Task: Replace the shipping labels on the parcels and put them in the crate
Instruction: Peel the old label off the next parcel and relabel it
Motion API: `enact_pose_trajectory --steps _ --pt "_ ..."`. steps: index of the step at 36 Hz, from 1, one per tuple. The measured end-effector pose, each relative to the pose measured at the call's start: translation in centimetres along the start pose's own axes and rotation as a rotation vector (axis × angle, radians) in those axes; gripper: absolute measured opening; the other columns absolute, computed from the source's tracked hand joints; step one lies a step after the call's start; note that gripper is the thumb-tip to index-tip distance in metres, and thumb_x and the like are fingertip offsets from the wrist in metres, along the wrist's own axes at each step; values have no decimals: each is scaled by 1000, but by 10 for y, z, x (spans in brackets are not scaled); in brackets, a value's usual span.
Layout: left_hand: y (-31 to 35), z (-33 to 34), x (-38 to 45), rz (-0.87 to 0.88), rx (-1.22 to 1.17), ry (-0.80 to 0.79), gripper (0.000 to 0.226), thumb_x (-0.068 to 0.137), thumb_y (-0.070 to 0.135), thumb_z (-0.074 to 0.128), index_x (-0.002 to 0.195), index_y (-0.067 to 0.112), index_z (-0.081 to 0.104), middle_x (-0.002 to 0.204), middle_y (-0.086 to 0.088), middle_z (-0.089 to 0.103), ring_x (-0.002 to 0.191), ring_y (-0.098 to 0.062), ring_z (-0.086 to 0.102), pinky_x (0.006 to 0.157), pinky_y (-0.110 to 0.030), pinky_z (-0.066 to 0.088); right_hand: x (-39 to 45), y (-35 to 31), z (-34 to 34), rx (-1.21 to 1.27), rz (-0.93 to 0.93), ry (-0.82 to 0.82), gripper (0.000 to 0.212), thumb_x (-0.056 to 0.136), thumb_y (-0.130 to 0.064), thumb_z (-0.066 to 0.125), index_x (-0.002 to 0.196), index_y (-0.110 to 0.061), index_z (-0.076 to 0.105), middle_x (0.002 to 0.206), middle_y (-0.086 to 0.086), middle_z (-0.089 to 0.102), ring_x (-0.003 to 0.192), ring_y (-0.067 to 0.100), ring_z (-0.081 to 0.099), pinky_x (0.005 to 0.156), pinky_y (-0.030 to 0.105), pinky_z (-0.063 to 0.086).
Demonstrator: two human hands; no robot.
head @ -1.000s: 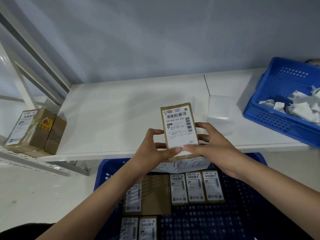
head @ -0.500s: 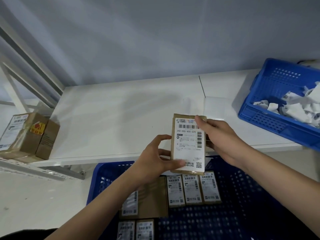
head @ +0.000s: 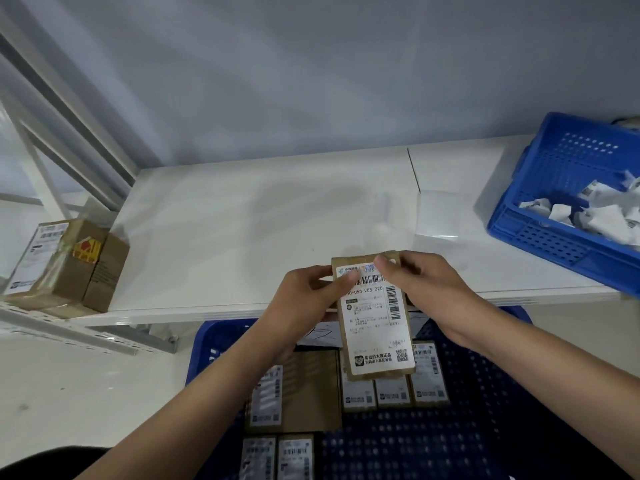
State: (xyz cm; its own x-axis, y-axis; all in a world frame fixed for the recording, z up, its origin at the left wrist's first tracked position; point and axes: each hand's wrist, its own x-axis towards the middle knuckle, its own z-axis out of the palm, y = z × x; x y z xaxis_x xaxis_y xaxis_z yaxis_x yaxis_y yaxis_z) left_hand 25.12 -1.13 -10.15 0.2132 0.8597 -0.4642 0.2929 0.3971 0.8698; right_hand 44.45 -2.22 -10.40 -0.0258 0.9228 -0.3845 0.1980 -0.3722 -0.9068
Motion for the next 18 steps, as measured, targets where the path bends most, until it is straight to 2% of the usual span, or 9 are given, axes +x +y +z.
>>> enact_pose_trajectory --steps 5,9,14,18 --pt "0 -1 1 -11 -30 33 33 94 40 68 111 11 70 90 1 80 84 -13 77 66 -21 58 1 -1 3 15 -16 -3 28 94 -43 64 110 -22 73 99 -6 78 98 12 73 102 44 52" --pt "0 -2 1 25 -58 82 30 96 39 66 107 12 71 90 3 80 85 -14 77 72 -28 62 4 -3 2 13 2 -17 38 89 -53 66 114 -25 71 104 -10 77 102 11 71 103 42 51" --pt "1 -7 5 10 -102 199 32 94 43 67 108 14 70 88 5 80 83 -13 77 83 -38 62 5 -1 2 -1 56 -95 27 96 -38 63 114 -19 72 103 -10 77 102 8 71 97 32 54" --pt "-1 -12 8 -16 -153 256 41 93 45 69 117 12 68 91 3 80 86 -16 77 89 -44 61 5 2 3 -46 78 -185 30 93 -36 69 120 -23 69 107 -10 76 104 10 71 99 36 54"
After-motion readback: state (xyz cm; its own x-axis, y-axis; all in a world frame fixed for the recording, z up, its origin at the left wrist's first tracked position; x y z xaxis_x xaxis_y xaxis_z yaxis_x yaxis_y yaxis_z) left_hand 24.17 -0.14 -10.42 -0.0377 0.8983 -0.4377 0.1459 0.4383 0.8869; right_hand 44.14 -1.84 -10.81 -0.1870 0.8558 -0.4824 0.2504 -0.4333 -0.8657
